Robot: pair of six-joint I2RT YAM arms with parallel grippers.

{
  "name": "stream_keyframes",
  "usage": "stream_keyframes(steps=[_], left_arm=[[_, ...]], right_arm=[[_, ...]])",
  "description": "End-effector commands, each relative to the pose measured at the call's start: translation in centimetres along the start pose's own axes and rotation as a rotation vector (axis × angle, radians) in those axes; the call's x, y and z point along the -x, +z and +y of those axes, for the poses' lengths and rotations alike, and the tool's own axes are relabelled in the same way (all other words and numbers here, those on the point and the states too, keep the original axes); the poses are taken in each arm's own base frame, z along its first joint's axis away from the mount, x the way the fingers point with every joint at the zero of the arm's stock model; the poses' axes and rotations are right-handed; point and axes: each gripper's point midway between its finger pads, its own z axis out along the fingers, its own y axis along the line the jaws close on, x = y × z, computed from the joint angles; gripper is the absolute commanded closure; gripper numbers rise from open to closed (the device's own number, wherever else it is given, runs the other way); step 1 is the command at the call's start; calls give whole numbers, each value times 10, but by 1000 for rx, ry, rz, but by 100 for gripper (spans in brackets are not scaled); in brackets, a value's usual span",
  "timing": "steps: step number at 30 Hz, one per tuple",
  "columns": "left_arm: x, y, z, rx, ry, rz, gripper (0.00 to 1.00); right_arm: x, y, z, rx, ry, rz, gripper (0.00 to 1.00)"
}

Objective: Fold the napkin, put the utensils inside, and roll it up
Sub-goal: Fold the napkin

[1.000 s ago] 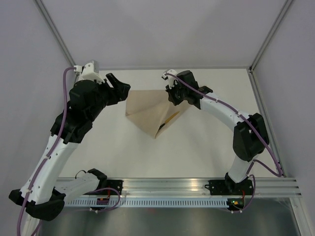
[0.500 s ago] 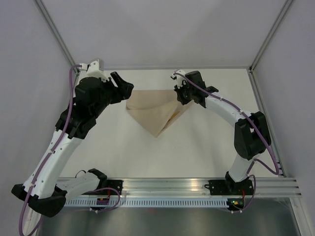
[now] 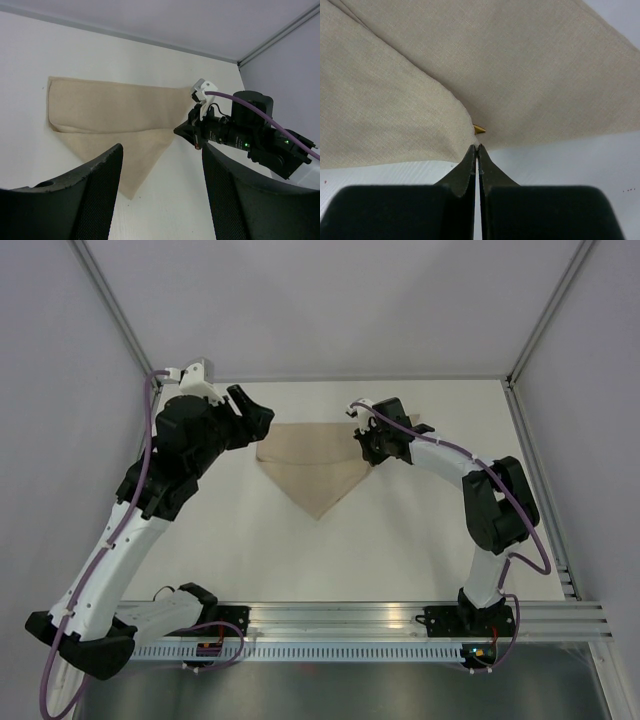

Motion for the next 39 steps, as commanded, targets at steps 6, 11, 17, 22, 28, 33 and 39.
stream_keyframes(steps=[6,11,17,22,28,33,39], left_arm=[[-6,9,-8,-46,-34,3,30],[-14,13,-6,-48,-36,21,30],[-26,18,-4,-59,-50,38,30],[-39,24,-3,-76,-64,51,30],[-58,33,-1,-96,-92,82,30],[-66,39,1,-100,-101,87,30],[-71,43,3,-101,-100,93,30]], right_arm=[[-4,8,-13,-53,-11,3,87],[-3,8,-26,-84,17,2,61],[24,-3,-59,-102,124,-40,40],[27,-15,-104,-117,294,-64,38],[13,-8,-150,-91,517,-69,38],[1,7,-173,-31,697,-80,38],[-16,23,-203,0,869,-102,37]])
